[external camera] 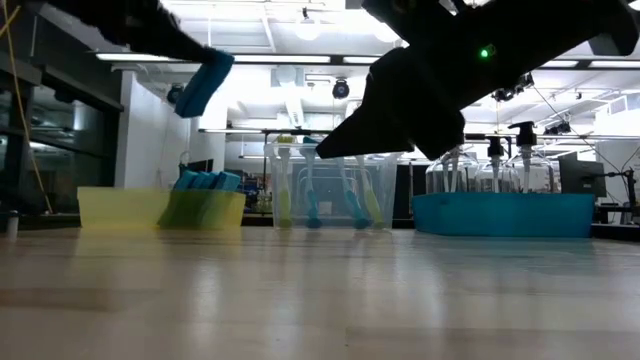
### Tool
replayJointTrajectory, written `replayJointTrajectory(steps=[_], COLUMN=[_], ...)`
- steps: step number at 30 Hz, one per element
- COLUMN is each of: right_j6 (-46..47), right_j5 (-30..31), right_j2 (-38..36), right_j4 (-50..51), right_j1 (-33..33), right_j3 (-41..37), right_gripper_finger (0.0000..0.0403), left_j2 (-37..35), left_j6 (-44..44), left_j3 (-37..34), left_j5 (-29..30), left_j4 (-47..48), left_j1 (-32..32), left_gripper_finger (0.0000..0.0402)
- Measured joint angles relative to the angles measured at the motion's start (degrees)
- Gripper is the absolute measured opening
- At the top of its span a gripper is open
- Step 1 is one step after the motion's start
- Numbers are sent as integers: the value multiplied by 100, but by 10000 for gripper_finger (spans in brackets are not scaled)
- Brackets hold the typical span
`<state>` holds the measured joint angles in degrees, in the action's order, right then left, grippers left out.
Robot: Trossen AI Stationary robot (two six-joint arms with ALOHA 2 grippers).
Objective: Pick & Place Kitchen Sink Supplies
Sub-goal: Put the blue sponge into the yellow bin
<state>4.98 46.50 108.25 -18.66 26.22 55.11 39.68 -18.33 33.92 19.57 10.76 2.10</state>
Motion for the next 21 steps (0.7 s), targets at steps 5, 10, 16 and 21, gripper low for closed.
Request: replayJointTrajectory(steps=[5, 10, 16, 21], right_j6=[6, 4, 6, 8], right_j5=[-2, 0, -4, -151], right_j2=[0, 0, 0, 0], right_j4=[51, 55, 45, 42], right_j1=[2, 2, -71, -150], right_j3=[0, 0, 0, 0], right_gripper_finger=[208, 206, 206, 206], left_j2=[-667, -1510, -2230, -2304], left_j6=[-259, -441, -461, -457], left_j3=[-575, -1065, -1541, -1736], left_j5=[-788, -1310, -1579, -1653], left_j4=[-456, -688, -809, -822], left_j1=[-760, -1452, -2288, -2920], left_gripper_finger=[0, 0, 0, 0])
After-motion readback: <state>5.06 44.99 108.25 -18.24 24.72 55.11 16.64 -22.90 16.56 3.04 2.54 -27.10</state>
